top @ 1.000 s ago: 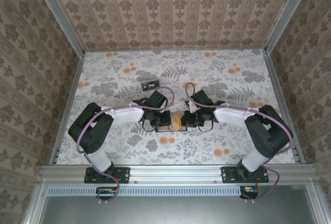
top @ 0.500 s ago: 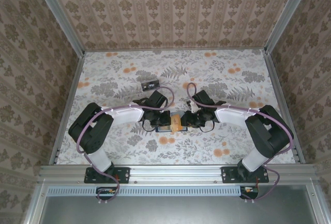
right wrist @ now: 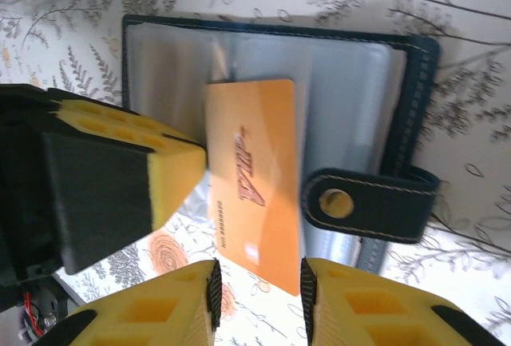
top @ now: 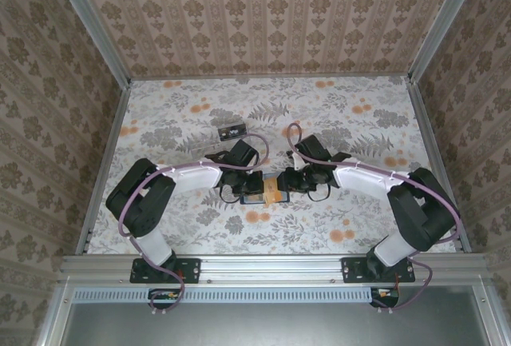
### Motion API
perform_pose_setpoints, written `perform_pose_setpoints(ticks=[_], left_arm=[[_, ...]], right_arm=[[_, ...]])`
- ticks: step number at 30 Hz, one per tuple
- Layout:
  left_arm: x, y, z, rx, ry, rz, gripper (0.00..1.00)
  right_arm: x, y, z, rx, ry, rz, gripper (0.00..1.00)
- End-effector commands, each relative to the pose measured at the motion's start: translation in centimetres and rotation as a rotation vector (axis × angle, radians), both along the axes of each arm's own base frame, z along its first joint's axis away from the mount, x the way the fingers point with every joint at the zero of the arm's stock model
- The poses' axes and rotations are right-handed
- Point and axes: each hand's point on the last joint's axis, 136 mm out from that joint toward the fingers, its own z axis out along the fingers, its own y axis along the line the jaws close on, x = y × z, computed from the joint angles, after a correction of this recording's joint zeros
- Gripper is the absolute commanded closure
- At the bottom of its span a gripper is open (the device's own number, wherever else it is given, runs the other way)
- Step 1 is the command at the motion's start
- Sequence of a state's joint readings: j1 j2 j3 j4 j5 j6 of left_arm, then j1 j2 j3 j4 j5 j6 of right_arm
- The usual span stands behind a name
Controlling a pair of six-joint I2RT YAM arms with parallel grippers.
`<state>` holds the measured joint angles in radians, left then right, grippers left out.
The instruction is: Take the credit cards out of the card holder
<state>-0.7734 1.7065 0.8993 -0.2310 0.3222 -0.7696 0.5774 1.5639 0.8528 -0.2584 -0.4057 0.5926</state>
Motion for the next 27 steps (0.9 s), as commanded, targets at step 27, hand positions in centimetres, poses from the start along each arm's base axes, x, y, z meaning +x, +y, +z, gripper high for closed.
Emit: perform_pose_setpoints(ticks=[27], left_arm=[[-0.8, 0.7, -1.6, 0.060, 0.043, -0.016, 0.93]], right_arm=[[-0.8, 1.3, -3.7, -0.022, 0.080, 0.066, 0.67]])
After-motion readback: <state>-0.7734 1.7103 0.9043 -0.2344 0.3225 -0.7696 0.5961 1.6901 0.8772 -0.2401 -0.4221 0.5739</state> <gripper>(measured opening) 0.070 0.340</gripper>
